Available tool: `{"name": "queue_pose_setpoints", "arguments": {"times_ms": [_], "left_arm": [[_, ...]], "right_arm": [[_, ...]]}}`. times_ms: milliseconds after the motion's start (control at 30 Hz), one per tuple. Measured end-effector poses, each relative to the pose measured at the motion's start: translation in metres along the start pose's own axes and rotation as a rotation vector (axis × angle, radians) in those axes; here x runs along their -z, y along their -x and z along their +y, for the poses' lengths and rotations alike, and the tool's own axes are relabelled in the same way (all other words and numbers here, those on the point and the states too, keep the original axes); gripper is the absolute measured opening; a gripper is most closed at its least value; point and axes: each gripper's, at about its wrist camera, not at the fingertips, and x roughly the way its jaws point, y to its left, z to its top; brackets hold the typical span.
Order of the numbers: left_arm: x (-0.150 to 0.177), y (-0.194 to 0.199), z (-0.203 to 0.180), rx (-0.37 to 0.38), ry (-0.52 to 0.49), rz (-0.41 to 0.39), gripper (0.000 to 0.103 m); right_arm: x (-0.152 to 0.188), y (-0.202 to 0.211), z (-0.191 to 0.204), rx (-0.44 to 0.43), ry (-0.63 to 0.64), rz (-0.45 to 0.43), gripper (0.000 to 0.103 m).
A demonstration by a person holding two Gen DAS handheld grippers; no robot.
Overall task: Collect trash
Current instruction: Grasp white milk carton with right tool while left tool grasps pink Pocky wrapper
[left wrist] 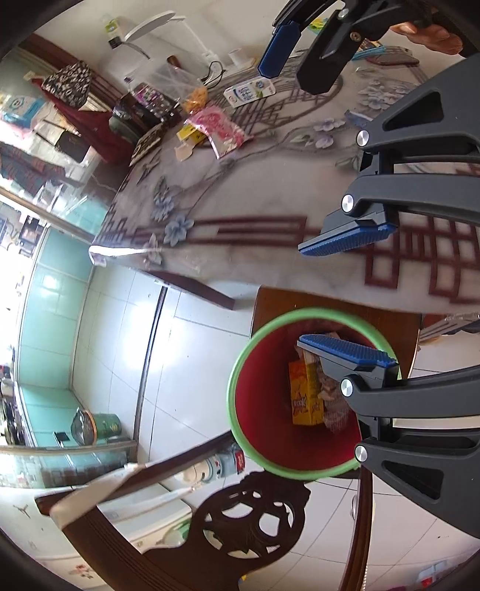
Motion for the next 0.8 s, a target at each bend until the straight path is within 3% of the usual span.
{"name": "queue_pose_setpoints", "arguments": {"times_ms": [100,167,233,567,800], "left_arm": [[0.0,-0.004,-0.025,0.018,-0.037,-0.003,0.045],[-0.002,-0.005,-0.044,0.024,-0.058,-0.02,0.061],[-0.002,-0.004,-0.062,0.027,-0.069,-0.042,0.068],[-0.001,-0.024,-0.164,0.035,-0.152,-0.03,0.069],[-0.001,-0.033,-0.221,0.005,-0.202,-0.037,0.069]], "right_arm": [[0.01,0.011,-0.033,0.047,-0.043,0.001,0.085],[0.018,0.019,-0.058,0.081,-0.07,-0.003,0.088],[0.024,0.025,-0.085,0.113,-0.098,-0.003,0.088],[0.063,0.041,-0.243,0.239,-0.246,0.042,0.088],[0.057,0.032,-0.337,0.304,-0.274,0.025,0.088]]}}
